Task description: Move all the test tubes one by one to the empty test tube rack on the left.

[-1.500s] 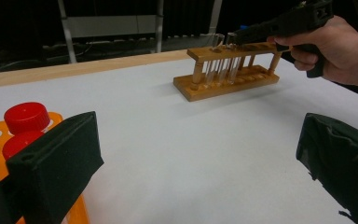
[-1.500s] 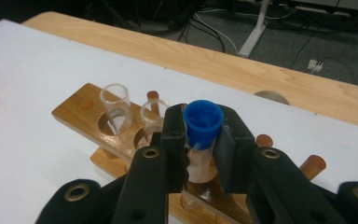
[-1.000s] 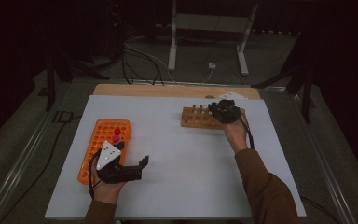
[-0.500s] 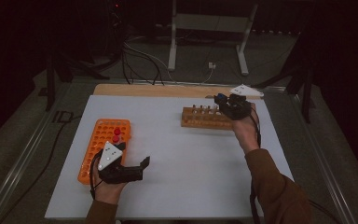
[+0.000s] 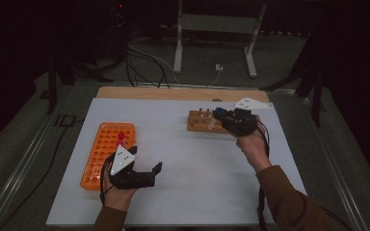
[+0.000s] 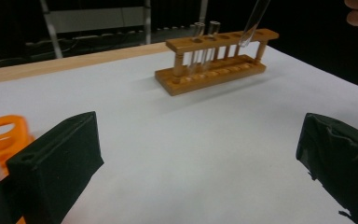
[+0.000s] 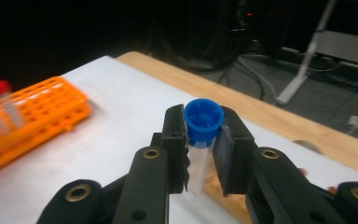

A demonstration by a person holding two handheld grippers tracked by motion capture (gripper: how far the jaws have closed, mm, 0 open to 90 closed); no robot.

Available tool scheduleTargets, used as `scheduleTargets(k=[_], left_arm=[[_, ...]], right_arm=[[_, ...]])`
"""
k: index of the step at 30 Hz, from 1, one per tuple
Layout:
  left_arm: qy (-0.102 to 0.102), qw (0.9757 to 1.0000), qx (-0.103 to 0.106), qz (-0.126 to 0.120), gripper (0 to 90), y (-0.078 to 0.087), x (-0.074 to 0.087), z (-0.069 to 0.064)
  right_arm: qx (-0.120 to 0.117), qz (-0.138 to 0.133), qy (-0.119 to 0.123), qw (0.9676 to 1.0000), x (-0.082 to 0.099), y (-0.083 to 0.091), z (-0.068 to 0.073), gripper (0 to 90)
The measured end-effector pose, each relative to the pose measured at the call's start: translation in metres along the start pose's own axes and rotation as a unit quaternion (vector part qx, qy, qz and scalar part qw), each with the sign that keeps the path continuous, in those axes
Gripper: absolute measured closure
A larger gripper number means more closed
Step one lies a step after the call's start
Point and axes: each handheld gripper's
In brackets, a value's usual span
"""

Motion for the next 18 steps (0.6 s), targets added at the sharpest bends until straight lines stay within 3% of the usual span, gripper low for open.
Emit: scheduleTargets(k=[10, 18], left_arm=[[-0.024, 0.9994, 0.025, 0.005, 0.9, -0.019, -0.015, -0.022], [-0.03, 0.9987, 0.039, 0.01, 6.4, -0.032, -0.024, -0.03]], right_arm=[[-0.053, -0.002, 0.007, 0.9986, -0.004, 0.005, 0.033, 76.1], [-0.09, 0.0, 0.022, 0.9957, -0.011, 0.007, 0.058, 76.0]])
Point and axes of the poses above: each handheld gripper's, and its own axes: y roughly backward along the jaws, x roughly out of its underside, z roughly to its left, and after that the axes turned 11 degrees about y, right-handed
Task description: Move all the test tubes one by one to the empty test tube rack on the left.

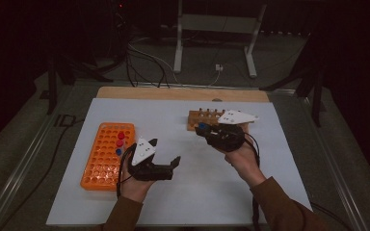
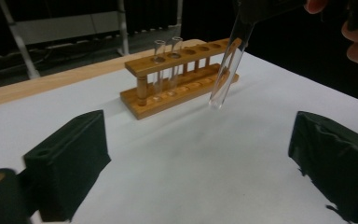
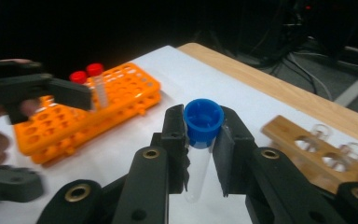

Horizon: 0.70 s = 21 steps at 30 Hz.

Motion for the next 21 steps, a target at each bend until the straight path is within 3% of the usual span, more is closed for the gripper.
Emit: scheduleTargets(k=[9, 14, 21], left_arm=[[-0.015, 0.9997, 0.013, 0.016, 12.6, -0.016, -0.006, -0.01], [-0.013, 0.9997, 0.008, 0.019, 17.9, -0.021, -0.007, -0.012], [-0.026, 0.9994, 0.017, 0.018, 43.2, -0.021, -0.007, -0.014]], right_arm=[[-0.04, 0.004, 0.011, 0.9991, -0.004, -0.008, 0.022, 76.0], [-0.056, 0.006, 0.014, 0.9983, -0.004, -0.013, 0.031, 75.9], [-0.073, 0.009, 0.018, 0.9971, -0.005, -0.017, 0.04, 75.9]])
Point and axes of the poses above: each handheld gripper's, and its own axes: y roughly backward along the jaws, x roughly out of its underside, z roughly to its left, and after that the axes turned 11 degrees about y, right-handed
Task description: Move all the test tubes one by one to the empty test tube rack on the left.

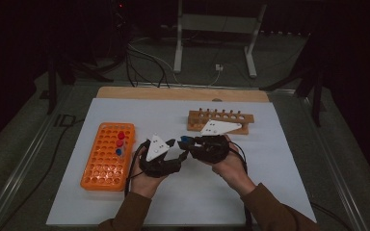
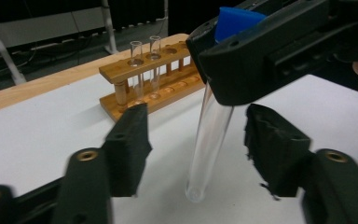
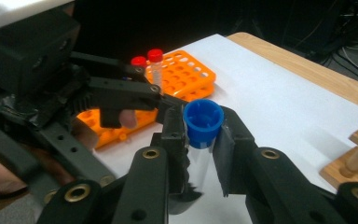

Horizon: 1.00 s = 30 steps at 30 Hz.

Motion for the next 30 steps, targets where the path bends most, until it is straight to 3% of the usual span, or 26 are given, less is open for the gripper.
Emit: scheduleTargets(k=[10, 16, 22, 24, 30], left_arm=[[-0.013, 0.9998, 0.018, 0.003, 74.3, 0.002, 0.003, 0.0], [-0.024, 0.9996, 0.017, 0.006, 77.3, 0.003, 0.004, -0.001], [-0.009, 1.0, 0.003, 0.0, 77.4, 0.01, 0.006, 0.008], [-0.001, 1.0, -0.002, -0.001, 77.4, 0.014, 0.008, 0.011], [0.009, 0.9998, -0.014, -0.006, 77.4, 0.029, 0.013, 0.02]], right_arm=[[-0.013, -0.001, 0.008, 0.9999, -0.002, -0.003, 0.005, 76.0], [-0.019, -0.003, 0.006, 0.9998, -0.001, -0.003, 0.005, 73.9], [-0.025, -0.026, -0.008, 0.9993, 0.0, 0.004, 0.0, 45.8], [-0.015, -0.027, -0.009, 0.9995, 0.0, 0.007, -0.002, 35.1], [0.024, -0.022, -0.013, 0.9994, 0.011, 0.013, -0.007, 15.8]])
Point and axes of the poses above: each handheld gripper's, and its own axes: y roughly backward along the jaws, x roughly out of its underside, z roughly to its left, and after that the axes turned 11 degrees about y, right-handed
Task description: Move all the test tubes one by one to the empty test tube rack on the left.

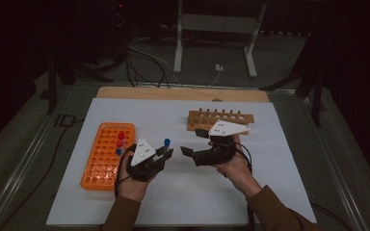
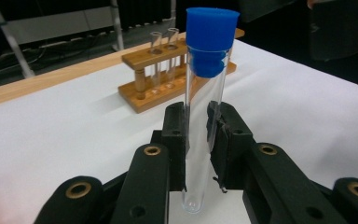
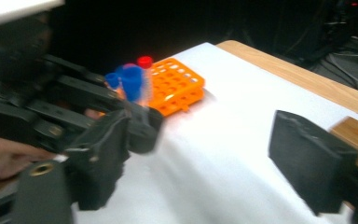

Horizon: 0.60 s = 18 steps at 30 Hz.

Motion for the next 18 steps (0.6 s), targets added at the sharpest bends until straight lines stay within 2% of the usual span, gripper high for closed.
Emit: scheduleTargets(k=[4, 8, 13, 18], left_arm=[[0.004, 1.0, -0.007, -0.004, 77.4, 0.011, 0.003, 0.005], [0.012, 0.9998, -0.014, -0.009, 77.4, 0.021, 0.005, 0.012], [0.018, 0.9995, -0.024, -0.013, 77.5, 0.034, 0.011, 0.019], [0.025, 0.999, -0.032, -0.017, 77.5, 0.046, 0.015, 0.025]], right_arm=[[0.016, -0.002, -0.007, 0.9998, 0.008, 0.006, -0.004, 10.9], [0.039, 0.01, -0.014, 0.9991, 0.016, 0.011, -0.009, 8.6], [0.054, 0.014, -0.023, 0.9982, 0.027, 0.018, -0.014, 4.4], [0.077, 0.016, -0.023, 0.9966, 0.036, 0.026, -0.019, 2.6]])
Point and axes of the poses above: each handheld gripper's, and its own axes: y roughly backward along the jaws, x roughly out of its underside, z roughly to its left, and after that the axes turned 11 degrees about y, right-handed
